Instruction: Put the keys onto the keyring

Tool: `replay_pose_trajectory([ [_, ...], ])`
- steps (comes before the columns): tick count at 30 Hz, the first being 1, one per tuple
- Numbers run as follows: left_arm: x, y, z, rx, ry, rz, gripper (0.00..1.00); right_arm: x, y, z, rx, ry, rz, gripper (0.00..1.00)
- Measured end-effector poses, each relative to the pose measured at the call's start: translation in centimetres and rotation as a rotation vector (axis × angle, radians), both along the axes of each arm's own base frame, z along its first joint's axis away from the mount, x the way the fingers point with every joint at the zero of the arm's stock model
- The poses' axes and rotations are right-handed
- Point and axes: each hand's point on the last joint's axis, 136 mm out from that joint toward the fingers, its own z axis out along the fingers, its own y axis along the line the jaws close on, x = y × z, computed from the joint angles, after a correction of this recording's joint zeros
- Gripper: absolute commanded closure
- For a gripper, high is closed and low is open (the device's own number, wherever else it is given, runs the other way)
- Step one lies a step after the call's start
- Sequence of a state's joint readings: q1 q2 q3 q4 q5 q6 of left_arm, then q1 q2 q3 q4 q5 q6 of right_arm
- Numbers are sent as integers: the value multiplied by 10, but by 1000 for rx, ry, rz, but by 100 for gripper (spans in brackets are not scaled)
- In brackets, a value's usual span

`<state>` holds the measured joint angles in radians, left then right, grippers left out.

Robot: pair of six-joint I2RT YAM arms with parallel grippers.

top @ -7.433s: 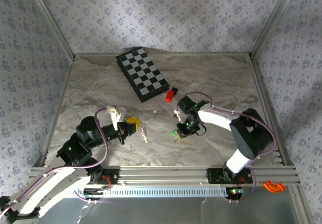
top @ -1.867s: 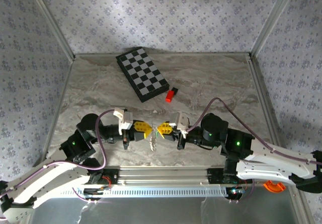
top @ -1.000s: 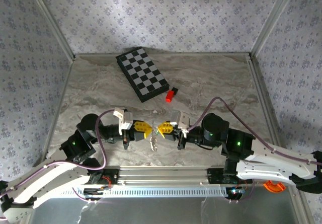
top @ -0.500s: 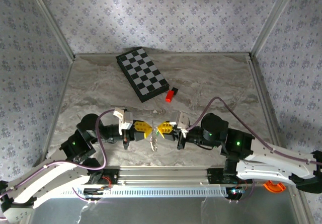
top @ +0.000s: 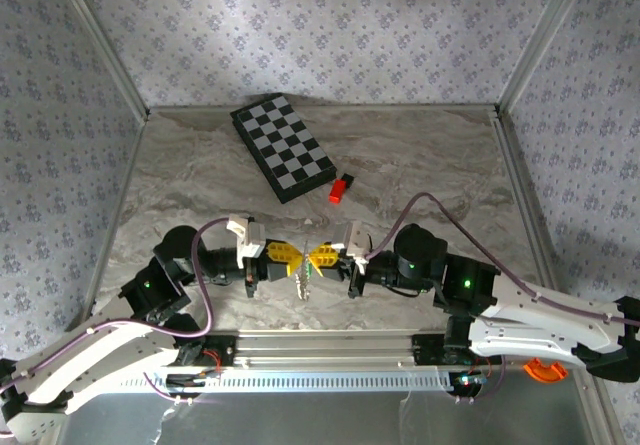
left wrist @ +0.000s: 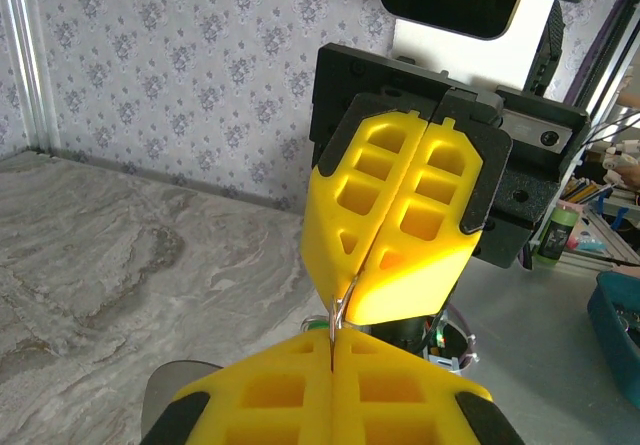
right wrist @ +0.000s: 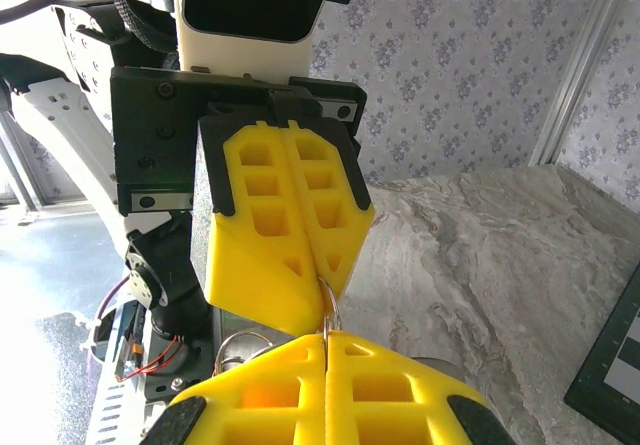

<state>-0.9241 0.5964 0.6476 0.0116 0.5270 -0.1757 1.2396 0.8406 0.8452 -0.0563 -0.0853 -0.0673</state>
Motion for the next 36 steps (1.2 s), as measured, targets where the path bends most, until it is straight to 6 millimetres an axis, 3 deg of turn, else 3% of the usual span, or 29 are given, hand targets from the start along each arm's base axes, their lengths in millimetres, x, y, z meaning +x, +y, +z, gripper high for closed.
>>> replay_pose_trajectory([
  [36, -3, -1, -3, 11, 9, -13, 100, -3, 0, -6, -22, -104, -34, 100],
])
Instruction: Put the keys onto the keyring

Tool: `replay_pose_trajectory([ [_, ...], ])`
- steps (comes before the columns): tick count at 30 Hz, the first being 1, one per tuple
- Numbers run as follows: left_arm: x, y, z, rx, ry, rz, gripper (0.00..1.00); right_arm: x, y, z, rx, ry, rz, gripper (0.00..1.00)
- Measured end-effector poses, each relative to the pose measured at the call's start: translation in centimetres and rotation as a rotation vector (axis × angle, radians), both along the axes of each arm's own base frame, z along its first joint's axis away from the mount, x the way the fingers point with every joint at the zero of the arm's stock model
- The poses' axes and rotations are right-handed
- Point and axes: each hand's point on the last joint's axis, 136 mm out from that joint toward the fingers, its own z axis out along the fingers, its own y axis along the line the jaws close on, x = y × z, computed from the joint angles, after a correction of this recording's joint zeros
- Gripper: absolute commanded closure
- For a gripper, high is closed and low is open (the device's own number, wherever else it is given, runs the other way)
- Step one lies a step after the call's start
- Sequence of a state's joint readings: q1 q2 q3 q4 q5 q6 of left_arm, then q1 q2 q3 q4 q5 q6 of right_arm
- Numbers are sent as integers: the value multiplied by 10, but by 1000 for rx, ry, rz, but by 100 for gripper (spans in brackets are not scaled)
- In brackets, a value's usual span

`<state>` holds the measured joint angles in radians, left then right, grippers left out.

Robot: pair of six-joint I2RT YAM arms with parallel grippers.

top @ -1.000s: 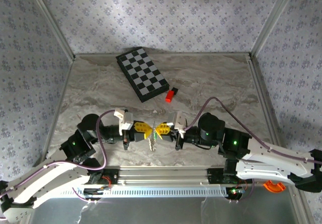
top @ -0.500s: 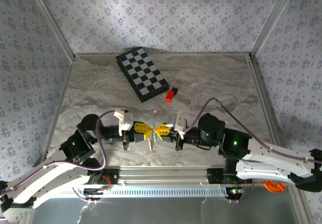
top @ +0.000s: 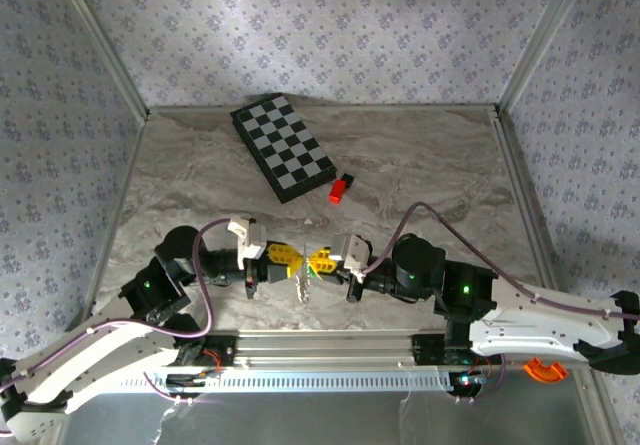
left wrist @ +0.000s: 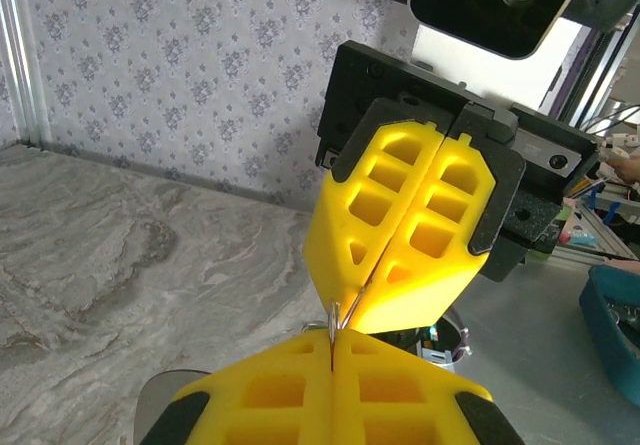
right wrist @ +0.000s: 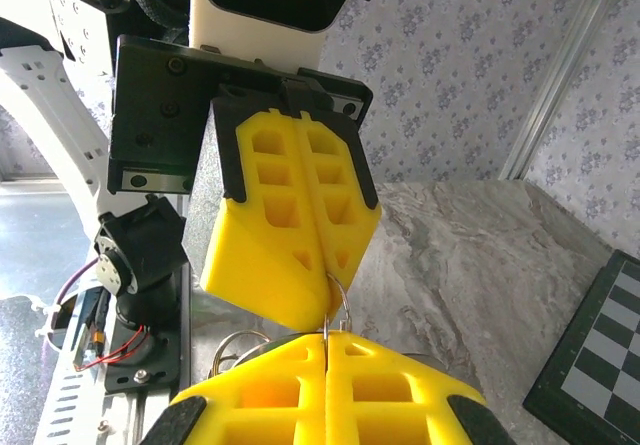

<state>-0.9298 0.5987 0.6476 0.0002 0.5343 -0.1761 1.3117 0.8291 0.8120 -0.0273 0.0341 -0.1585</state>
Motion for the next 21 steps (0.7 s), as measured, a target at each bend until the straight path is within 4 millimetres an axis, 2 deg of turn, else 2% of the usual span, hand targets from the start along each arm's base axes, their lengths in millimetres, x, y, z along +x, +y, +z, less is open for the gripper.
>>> replay_pose_trajectory([
  [21, 0, -2, 0, -3, 15, -5, 100, -1, -7, -11, -6, -22, -17, 100],
])
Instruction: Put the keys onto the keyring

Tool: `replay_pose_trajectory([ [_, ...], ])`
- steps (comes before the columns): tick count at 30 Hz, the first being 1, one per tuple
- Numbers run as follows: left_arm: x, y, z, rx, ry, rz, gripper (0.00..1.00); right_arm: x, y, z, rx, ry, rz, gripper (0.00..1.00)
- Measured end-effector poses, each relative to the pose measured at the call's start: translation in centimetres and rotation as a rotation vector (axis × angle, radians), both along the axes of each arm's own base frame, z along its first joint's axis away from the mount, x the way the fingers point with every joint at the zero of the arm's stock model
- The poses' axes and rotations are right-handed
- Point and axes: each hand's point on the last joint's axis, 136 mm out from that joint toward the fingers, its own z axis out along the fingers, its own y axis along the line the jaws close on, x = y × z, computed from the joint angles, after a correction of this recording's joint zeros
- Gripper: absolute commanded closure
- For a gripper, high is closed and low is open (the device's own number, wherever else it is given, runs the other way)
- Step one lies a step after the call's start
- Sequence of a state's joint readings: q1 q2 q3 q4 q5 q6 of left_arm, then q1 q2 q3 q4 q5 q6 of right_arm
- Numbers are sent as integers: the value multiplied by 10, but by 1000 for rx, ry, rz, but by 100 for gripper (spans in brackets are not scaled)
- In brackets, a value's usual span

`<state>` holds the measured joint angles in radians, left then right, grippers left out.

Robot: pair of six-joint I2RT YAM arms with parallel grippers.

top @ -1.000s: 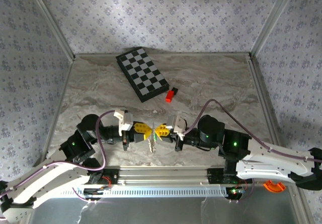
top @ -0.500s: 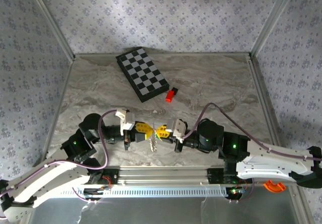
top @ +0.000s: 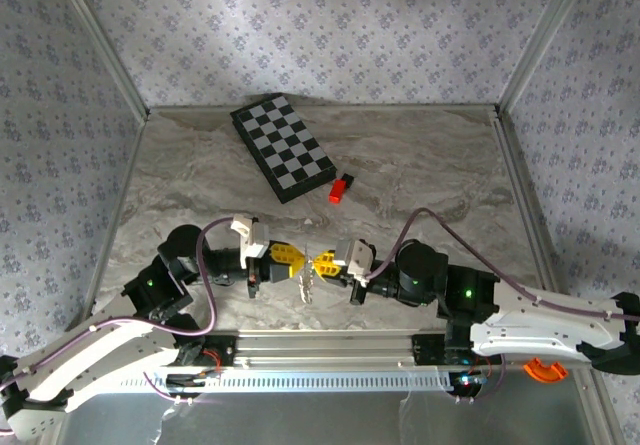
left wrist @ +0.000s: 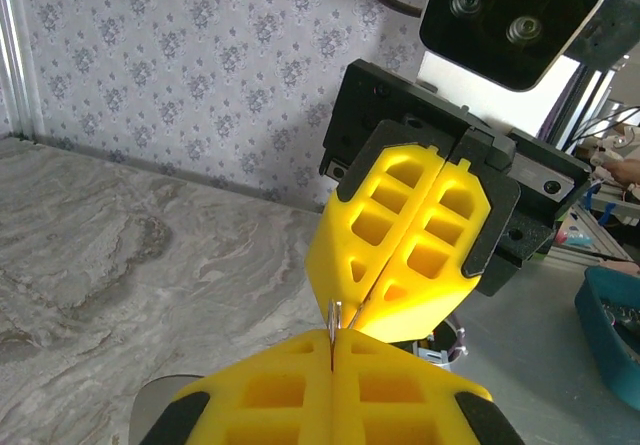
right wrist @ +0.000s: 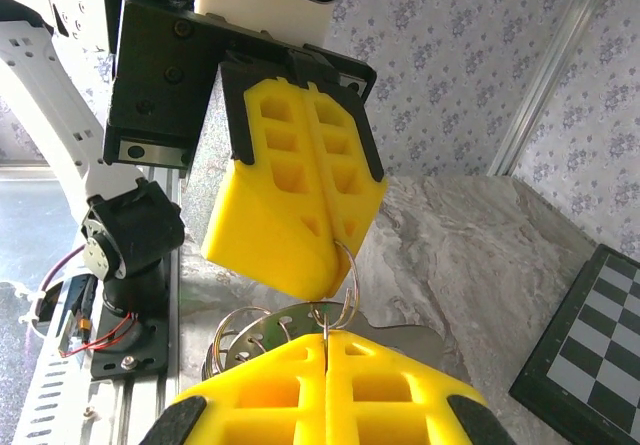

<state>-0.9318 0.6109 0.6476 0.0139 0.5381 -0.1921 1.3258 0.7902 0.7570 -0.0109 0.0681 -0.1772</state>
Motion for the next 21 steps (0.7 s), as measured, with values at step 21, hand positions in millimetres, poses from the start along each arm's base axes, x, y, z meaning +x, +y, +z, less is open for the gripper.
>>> replay_pose_trajectory([
  [21, -4, -3, 13, -50, -20, -24, 100, 0, -4, 7, 44, 1, -6, 69],
])
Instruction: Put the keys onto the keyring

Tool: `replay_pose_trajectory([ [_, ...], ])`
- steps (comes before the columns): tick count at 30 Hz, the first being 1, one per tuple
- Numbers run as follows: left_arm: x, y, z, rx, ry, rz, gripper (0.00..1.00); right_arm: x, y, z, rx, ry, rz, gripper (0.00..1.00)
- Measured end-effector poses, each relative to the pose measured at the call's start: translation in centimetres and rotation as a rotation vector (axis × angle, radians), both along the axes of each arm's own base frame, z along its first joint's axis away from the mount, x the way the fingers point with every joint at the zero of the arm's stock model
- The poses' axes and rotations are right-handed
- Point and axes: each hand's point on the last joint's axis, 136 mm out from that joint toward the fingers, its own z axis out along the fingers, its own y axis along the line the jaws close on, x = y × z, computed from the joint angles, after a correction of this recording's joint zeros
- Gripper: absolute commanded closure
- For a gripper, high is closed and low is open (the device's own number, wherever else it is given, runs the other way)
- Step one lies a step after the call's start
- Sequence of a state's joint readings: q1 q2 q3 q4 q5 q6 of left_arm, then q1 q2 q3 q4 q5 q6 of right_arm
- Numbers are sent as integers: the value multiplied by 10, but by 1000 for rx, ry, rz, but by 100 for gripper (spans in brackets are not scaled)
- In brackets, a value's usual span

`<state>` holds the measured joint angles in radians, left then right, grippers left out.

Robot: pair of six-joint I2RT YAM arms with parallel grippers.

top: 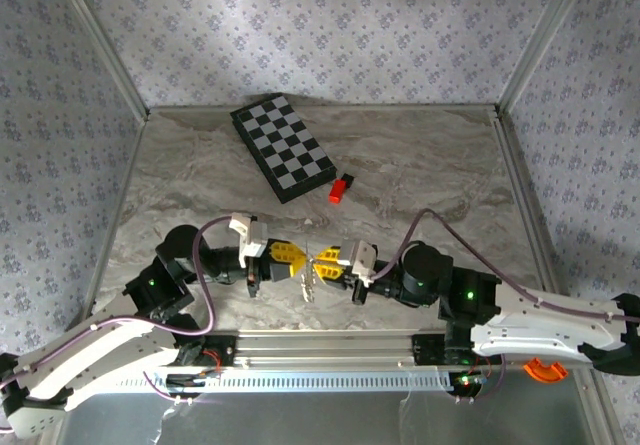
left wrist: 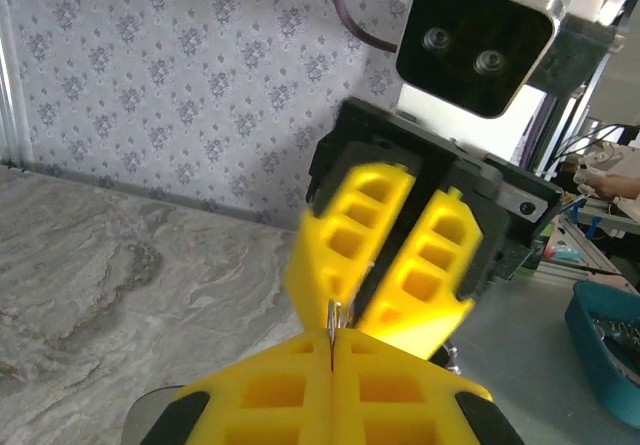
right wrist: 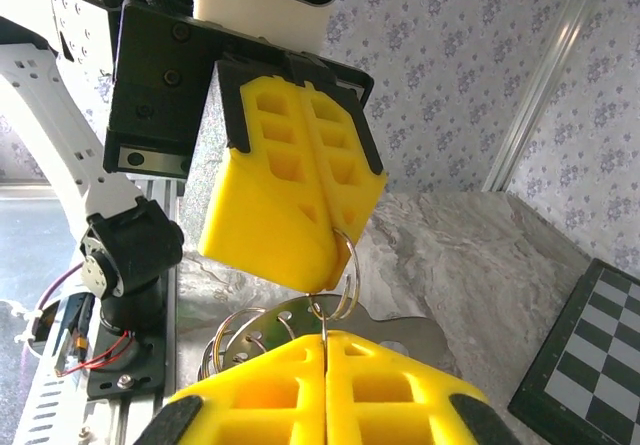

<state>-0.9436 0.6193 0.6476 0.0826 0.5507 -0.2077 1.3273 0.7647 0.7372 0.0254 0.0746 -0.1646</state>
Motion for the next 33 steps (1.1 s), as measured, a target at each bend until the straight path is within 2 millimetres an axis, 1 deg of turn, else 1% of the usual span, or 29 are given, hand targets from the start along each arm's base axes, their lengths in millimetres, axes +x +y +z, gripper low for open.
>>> replay_pose_trajectory([
  [2, -1, -1, 1, -6, -2, -6, 100, -1, -2, 0, 3, 13, -1, 63],
  [3, -2, -1, 3, -11, -5, -11, 100, -2, -4, 1, 4, 21, 3, 61],
  [5, -3, -3, 4, -14, -8, -18, 100, -3, -9, 1, 5, 41, 4, 61],
  [7, -4, -3, 3, -13, -7, -24, 100, 0, -16, 6, 21, 70, -14, 63],
  [13, -5, -6, 3, -14, -7, -34, 100, 32, -43, 35, 111, 199, -111, 65],
  [15, -4, -8, 4, -19, -6, -39, 100, 40, -49, 38, 127, 242, -125, 67],
  [17, -5, -10, 6, -30, -8, -47, 100, 45, -52, 36, 129, 274, -126, 67],
  [20, -7, -14, 8, -39, -8, -61, 100, 46, -49, 32, 109, 309, -102, 64],
  [24, -8, -17, 10, -47, -12, -72, 100, 41, -39, 22, 57, 347, -42, 62],
  [27, -6, -20, 9, -46, -12, -73, 100, 35, -33, 15, 27, 370, 0, 65],
  [30, -5, -23, 6, -40, -7, -74, 100, 30, -32, 14, 19, 367, 32, 69],
  [33, -7, -25, 5, -37, -5, -81, 100, 26, -31, 15, 15, 365, 59, 70],
])
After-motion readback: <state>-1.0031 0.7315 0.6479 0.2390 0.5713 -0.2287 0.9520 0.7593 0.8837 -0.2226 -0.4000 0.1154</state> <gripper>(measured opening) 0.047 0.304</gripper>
